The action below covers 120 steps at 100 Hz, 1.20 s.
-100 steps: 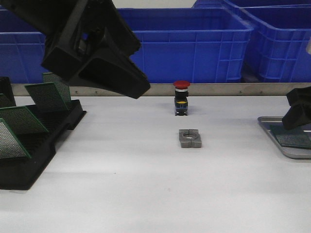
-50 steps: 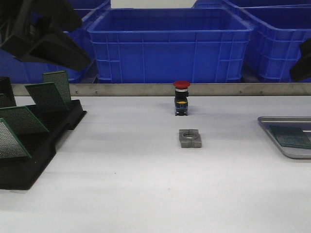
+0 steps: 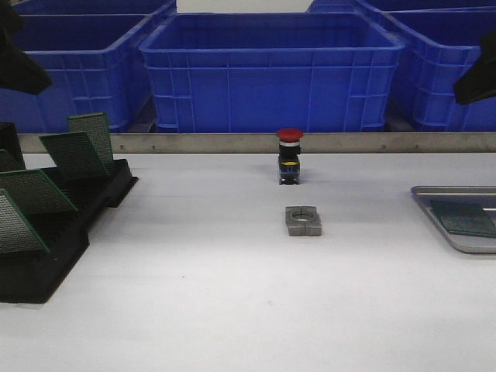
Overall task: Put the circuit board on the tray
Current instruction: 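Carry the board with the right gripper and lower it onto the silver tray, then reach the left gripper into the rack and grasp another green board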
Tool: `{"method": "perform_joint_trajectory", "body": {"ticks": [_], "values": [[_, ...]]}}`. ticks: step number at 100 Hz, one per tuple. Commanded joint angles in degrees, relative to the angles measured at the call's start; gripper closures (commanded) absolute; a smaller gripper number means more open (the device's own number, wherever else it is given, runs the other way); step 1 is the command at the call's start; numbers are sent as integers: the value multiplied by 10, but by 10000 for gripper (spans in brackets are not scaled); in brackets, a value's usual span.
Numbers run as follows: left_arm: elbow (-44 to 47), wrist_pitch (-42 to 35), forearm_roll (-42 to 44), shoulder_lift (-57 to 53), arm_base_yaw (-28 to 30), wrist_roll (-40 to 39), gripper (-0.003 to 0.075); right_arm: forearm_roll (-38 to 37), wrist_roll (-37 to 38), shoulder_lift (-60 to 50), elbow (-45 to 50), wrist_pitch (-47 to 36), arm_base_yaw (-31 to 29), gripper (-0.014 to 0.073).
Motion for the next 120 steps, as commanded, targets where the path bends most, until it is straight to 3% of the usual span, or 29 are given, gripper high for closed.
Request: {"method": "perform_joint_trajectory", "body": {"ticks": [1, 19, 59, 106, 120], "values": [[-17, -29, 6, -3, 1, -7, 113, 8, -4, -21, -15, 11, -4, 76], [-46, -29, 59, 41, 1, -7, 113, 8, -4, -21, -15, 11, -4, 76], [-168, 73, 89, 153, 1, -7, 125, 8, -4, -21, -15, 11, -4, 76], [-177, 66, 134, 215, 1, -7, 292, 8, -4, -21, -15, 8, -4, 76], [-177, 67, 134, 217, 1, -7, 405, 8, -4, -21, -15, 8, -4, 76]]}}
